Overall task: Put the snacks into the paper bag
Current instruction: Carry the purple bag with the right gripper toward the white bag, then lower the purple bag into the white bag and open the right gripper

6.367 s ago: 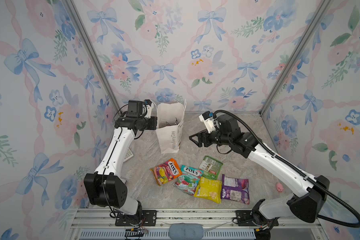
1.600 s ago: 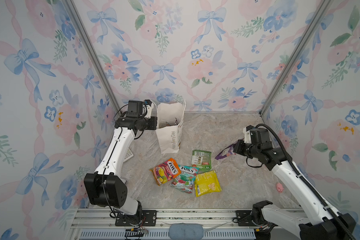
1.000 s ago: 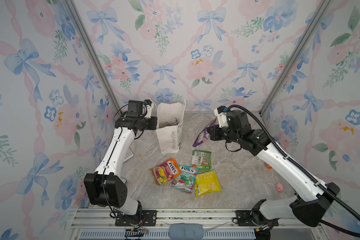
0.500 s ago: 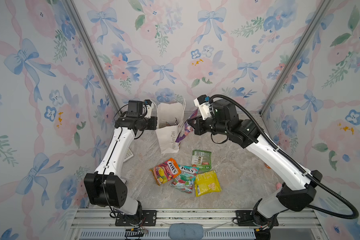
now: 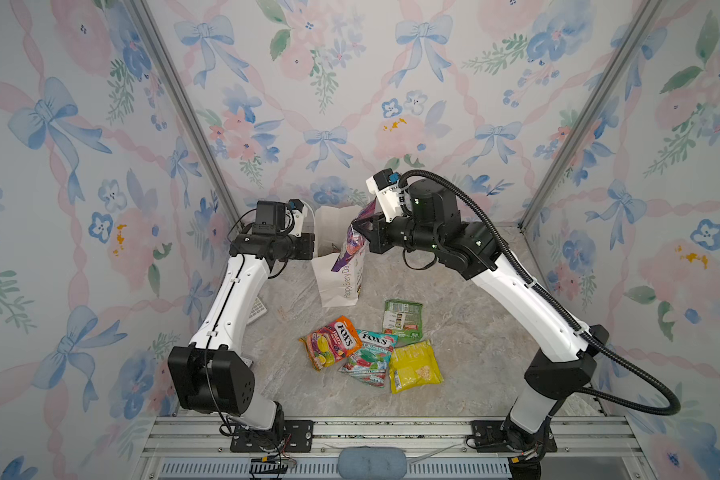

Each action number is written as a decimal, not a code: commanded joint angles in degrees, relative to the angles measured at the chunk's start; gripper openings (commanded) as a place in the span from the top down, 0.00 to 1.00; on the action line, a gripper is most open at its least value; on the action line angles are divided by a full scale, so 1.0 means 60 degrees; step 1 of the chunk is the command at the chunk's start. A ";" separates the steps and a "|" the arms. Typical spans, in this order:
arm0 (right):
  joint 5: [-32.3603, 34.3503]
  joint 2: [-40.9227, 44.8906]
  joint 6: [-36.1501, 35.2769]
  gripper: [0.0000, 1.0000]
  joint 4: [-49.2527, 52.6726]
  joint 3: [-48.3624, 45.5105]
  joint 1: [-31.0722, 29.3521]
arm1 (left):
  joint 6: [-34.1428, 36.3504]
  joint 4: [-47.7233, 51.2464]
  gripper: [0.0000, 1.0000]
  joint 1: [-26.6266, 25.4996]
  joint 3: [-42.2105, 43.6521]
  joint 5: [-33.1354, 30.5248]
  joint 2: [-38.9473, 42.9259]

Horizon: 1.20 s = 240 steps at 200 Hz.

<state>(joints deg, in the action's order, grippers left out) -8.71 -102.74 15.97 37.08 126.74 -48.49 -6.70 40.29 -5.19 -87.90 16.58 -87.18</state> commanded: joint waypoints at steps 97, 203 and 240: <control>-0.0379 -0.3018 -0.0336 1.00 0.0550 0.4005 0.0723 | 0.0000 -0.0051 1.00 -0.0013 0.0088 0.0265 0.0045; -0.0622 -0.4205 -0.0173 1.00 -0.0214 0.4721 0.1097 | 0.0003 -0.0058 1.00 0.0001 0.0089 0.0225 0.0061; -0.1035 -0.4615 0.0037 1.00 -0.0623 0.4987 0.1096 | -0.0006 -0.0057 1.00 0.0007 0.0091 0.0225 0.0060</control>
<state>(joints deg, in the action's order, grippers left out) -11.90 -128.66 14.63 38.09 153.86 -42.04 -6.70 40.29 -5.19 -87.90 17.02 -87.18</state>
